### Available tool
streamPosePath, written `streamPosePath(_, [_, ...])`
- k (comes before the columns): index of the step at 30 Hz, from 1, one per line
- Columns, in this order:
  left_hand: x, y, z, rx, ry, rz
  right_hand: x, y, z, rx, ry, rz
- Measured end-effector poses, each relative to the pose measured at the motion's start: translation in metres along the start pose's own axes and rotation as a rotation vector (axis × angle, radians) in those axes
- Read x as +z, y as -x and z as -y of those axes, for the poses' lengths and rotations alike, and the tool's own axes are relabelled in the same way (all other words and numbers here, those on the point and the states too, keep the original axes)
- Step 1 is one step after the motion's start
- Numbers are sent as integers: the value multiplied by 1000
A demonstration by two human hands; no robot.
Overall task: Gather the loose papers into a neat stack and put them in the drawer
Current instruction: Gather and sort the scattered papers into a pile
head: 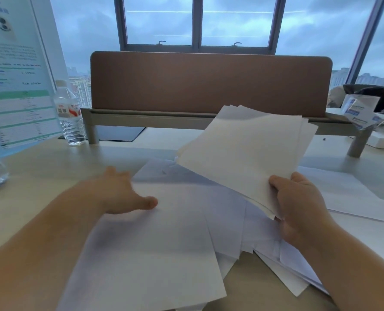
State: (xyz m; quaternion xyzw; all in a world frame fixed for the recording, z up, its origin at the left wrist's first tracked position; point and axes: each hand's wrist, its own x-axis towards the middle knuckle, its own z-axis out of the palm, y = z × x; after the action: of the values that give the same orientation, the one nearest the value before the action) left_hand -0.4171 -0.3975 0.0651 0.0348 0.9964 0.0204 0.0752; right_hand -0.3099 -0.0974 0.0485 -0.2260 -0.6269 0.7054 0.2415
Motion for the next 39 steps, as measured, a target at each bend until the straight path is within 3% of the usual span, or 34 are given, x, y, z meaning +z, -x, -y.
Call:
streamPosePath(5, [-9,-3,16,-132,14,81,2,0,-4,-7,11,10])
streamPosePath(11, [-6,1,3,-84,231,-59,3,2,-3,-20,32,27])
streamPosePath(15, [-5,-3,-5,-43,542,-265,1,4,-2,-13,29,49])
streamPosePath(18, [-4,-8,-8,-14,873,-327,0,6,-2,-2,61,116])
streamPosePath(21, [2,-9,-17,3,1232,-226,4,7,-5,-25,132,227])
streamPosePath(25, [5,-4,-27,53,1662,100,8,12,-14,-136,398,313])
streamPosePath(28, [7,2,-34,132,1561,148,10,17,-14,-171,522,342])
streamPosePath(31, [15,2,-37,181,1229,-28,11,19,-14,-173,539,340])
streamPosePath(33, [16,2,-38,174,1144,-152,11,20,-13,-173,533,308])
streamPosePath(36, [11,0,-36,148,1341,-277,12,21,-8,-162,445,269])
streamPosePath(39, [7,0,-35,177,1577,-288,10,18,-7,-46,287,310])
